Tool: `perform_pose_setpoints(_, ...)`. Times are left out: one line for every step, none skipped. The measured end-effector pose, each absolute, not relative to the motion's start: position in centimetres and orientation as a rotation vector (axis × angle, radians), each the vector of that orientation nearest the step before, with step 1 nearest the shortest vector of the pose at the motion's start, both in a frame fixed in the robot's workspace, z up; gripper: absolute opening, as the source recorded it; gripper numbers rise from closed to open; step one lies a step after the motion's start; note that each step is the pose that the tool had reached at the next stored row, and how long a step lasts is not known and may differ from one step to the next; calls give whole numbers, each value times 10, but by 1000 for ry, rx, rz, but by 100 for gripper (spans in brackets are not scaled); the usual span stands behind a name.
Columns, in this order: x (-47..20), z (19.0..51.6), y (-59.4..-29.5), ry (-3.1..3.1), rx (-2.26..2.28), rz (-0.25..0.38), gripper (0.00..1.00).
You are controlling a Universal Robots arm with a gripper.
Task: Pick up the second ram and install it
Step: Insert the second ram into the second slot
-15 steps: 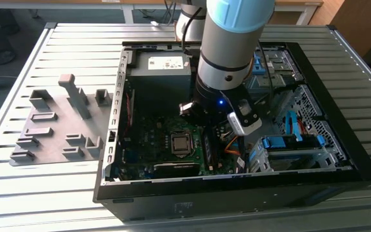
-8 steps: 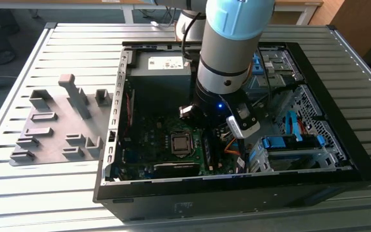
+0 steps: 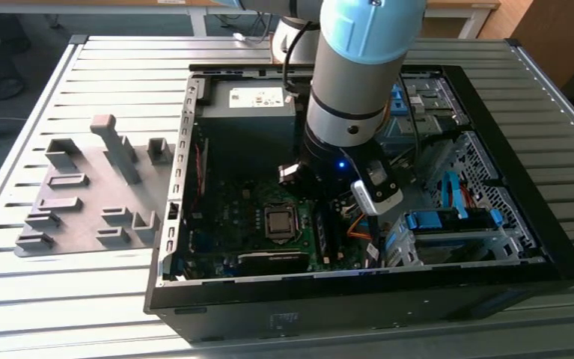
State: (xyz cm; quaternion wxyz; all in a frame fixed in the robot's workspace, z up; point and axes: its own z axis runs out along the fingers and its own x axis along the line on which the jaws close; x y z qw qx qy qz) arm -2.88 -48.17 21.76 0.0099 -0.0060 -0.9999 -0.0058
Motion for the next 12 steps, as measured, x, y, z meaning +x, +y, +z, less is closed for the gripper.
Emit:
perform_pose_setpoints(-29, 218, -482, -3122, -19, -18, 14)
perform_pose_setpoints(-29, 218, -482, -3121, -19, -18, 14)
perform_pose_setpoints(-28, 218, -482, -3120, -18, -18, 14)
perform_pose_setpoints(-28, 218, -482, -3120, -19, -18, 14)
perform_pose_setpoints(-28, 218, -482, -3119, -19, -18, 14)
perform_pose_setpoints(-27, 217, -482, -3118, -19, -18, 14)
perform_pose_setpoints(-26, 217, -482, -3118, -19, -18, 14)
perform_pose_setpoints(-26, 217, -482, -3117, -19, -19, 14)
perform_pose_setpoints(-25, 216, -481, -3117, -19, -18, 14)
perform_pose_setpoints(-25, 216, -481, -3116, -19, -18, 14)
perform_pose_setpoints(-25, 216, -481, -3116, -19, -18, 14)
perform_pose_setpoints(-25, 216, -481, -3116, -19, -18, 14)
